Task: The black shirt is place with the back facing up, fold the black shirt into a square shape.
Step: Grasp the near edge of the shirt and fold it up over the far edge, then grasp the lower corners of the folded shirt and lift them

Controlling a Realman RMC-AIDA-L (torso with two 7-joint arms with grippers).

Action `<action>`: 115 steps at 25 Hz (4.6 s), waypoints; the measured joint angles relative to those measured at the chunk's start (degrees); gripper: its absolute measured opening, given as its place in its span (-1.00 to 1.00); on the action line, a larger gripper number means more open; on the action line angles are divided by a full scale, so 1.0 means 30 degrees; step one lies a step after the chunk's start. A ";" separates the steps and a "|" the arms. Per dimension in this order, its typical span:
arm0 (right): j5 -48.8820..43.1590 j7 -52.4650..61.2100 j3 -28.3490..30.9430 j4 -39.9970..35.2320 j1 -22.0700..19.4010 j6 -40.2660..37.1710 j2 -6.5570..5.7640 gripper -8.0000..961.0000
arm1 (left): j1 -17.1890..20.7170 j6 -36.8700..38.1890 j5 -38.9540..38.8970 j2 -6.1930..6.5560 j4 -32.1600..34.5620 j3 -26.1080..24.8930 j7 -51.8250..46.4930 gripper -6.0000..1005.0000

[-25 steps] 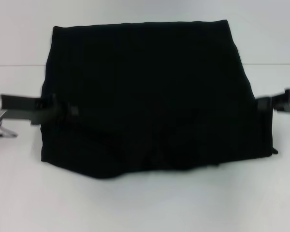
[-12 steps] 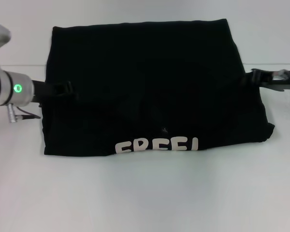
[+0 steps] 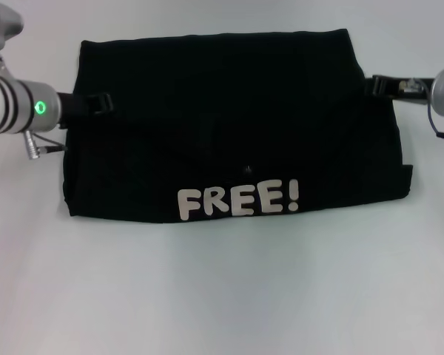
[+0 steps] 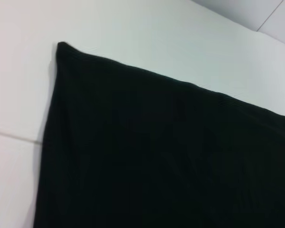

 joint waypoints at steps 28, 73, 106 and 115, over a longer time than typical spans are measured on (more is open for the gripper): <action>-0.0105 0.0513 -0.3700 0.2249 0.1831 0.1448 -0.0583 -0.53 | -0.0896 0.0500 0.0957 -0.0493 -0.0159 0.1526 -0.1312 -0.81; -0.0874 0.4803 -0.1023 -0.2199 0.0302 -0.8815 -0.2665 0.41 | 0.4618 0.6411 -0.1748 -0.0041 0.1278 -0.2760 0.7877 0.44; -0.3496 0.4650 -0.0393 -0.2675 -0.2100 -1.2511 -0.3524 0.41 | 0.2974 0.7788 -0.1281 0.0671 0.1254 -0.2676 0.5690 -0.92; -0.3520 0.3547 -0.0589 -0.2438 -0.2240 -1.0333 -0.2360 0.41 | 0.2731 0.7448 -0.1285 0.0685 0.1083 -0.2665 0.5672 -0.92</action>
